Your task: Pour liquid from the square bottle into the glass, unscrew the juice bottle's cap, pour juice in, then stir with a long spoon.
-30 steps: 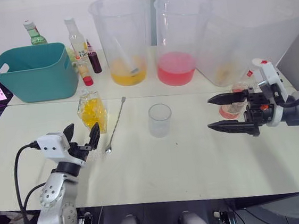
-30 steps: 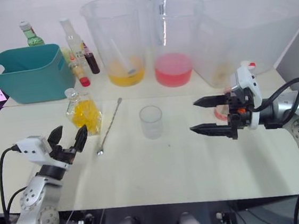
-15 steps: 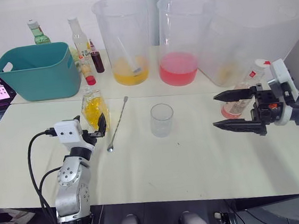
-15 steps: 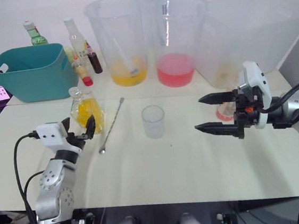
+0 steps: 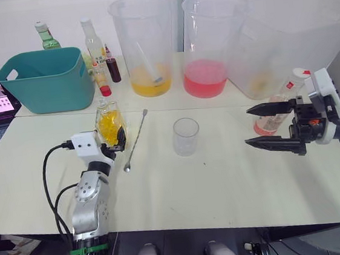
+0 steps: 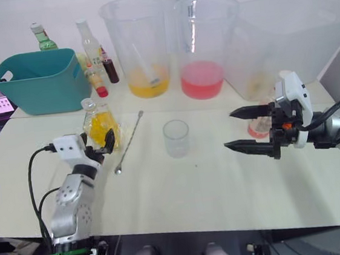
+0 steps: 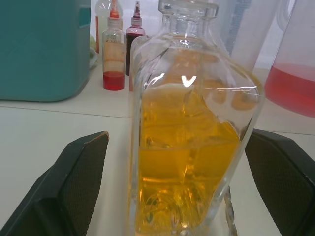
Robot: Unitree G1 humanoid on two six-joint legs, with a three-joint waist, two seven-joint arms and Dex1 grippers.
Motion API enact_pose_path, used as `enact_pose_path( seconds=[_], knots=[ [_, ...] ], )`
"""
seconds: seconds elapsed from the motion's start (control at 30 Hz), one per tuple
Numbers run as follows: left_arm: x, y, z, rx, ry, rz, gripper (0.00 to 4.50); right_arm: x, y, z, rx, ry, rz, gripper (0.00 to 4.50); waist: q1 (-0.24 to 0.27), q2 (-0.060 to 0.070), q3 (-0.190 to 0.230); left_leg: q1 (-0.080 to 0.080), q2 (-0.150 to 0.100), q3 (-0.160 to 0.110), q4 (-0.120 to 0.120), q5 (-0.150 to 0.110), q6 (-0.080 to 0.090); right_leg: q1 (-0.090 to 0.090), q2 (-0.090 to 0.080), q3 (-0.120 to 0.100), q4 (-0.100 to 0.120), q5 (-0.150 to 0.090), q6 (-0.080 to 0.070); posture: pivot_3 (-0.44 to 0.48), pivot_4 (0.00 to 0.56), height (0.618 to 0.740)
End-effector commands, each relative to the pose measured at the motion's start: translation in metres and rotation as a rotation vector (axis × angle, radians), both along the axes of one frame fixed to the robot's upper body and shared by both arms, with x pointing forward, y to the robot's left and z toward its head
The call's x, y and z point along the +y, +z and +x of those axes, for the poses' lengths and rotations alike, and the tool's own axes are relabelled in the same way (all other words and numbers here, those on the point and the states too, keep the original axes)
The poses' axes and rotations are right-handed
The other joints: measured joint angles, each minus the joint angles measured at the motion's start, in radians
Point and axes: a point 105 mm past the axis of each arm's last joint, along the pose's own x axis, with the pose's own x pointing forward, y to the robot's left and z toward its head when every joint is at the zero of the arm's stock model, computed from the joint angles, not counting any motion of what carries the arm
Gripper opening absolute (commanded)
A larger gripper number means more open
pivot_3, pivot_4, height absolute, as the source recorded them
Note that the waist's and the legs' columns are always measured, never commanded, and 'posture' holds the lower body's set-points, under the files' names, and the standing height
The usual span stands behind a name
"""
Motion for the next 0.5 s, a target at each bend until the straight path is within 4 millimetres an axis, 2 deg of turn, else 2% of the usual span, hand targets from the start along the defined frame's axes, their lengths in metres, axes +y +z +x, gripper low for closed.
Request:
enact_pose_path(
  seconds=[0.03,0.13,0.3,0.33,0.5],
  knots=[
    [-0.003,0.011,0.008,-0.031,0.011,0.020,4.50,-0.001,0.013,-0.004,-0.071,-0.004,-0.017,4.48,0.000,0.000,0.000,0.000,0.000,0.000,0.000,0.000,0.000,0.000,0.000,0.000,0.000,0.000,0.000,0.000,0.150,0.735],
    [-0.004,0.016,0.021,-0.032,0.030,0.026,4.50,0.000,0.013,-0.004,-0.076,-0.011,-0.023,4.48,0.006,0.000,0.000,0.000,0.000,-0.002,0.000,0.000,0.000,0.001,0.000,-0.002,0.000,0.000,0.000,0.000,0.150,0.735],
    [-0.005,0.020,0.029,-0.042,0.045,0.033,2.99,0.000,0.012,-0.005,-0.077,-0.027,-0.028,4.50,0.007,0.000,0.000,0.001,0.000,-0.003,0.000,0.000,0.000,0.003,0.000,-0.003,-0.001,0.000,0.000,0.000,0.150,0.735],
    [-0.005,0.021,0.030,-0.043,0.046,0.037,2.84,0.000,0.012,-0.005,-0.077,-0.030,-0.030,4.50,0.007,0.000,0.000,0.000,0.000,-0.004,0.000,0.000,0.000,0.004,0.000,-0.004,-0.001,0.000,0.000,0.000,0.150,0.735],
    [-0.005,0.023,0.031,-0.064,0.049,0.044,2.84,0.002,0.011,-0.006,-0.078,-0.037,-0.029,4.50,0.007,0.000,0.000,0.002,-0.001,-0.005,0.001,0.000,0.000,0.007,-0.001,-0.006,-0.002,0.000,0.000,0.000,0.150,0.735]
  ],
)
